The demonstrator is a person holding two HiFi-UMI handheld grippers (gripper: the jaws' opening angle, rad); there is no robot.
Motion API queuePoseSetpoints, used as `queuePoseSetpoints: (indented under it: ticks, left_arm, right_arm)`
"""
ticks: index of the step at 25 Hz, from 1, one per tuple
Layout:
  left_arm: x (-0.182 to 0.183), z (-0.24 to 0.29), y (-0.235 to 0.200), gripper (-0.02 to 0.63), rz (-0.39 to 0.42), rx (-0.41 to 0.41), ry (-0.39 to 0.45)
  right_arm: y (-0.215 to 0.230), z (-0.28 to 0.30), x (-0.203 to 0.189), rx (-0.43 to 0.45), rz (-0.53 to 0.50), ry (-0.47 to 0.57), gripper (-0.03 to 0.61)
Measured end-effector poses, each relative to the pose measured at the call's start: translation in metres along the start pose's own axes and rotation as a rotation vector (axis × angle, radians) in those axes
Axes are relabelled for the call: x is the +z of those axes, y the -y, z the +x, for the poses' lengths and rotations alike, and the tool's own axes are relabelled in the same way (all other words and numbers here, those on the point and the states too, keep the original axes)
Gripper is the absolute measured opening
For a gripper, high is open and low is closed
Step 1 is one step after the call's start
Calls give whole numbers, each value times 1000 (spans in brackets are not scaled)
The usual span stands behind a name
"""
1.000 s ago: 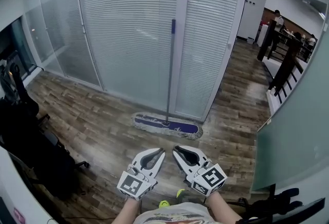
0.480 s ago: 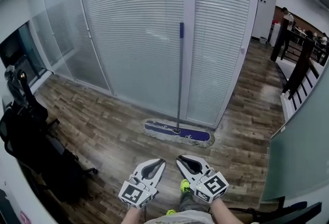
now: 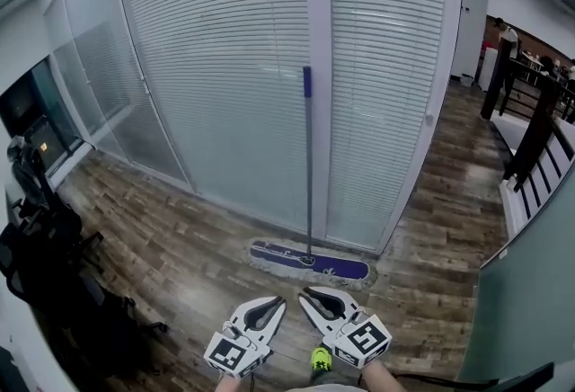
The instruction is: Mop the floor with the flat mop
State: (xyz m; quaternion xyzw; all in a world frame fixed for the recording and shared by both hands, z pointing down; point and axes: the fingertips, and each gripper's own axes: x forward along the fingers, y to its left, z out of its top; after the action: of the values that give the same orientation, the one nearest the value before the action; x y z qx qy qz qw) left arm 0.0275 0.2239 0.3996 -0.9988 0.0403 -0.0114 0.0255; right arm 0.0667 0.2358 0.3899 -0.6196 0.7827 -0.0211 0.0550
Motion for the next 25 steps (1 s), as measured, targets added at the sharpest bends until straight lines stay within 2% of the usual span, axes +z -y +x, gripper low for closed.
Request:
queuePoseSetpoints:
  ticks: [9,13,20,25]
  left_arm:
    - [-25,103,-32,31,25,-26,-78]
    - [-27,129,-45,31,51,-36,-114]
    - [-36,174,-89,31,34,-28,-109]
    - [-46,217,-132,32,13,-95,-99]
  right_arm:
    - [108,33,-10,18,52,-3,57]
    - [137,48,-5,-1,53,-8,57]
    - [192,83,-11,-28,50,-35,57]
    - [237,124,-16,-75,29,-59,57]
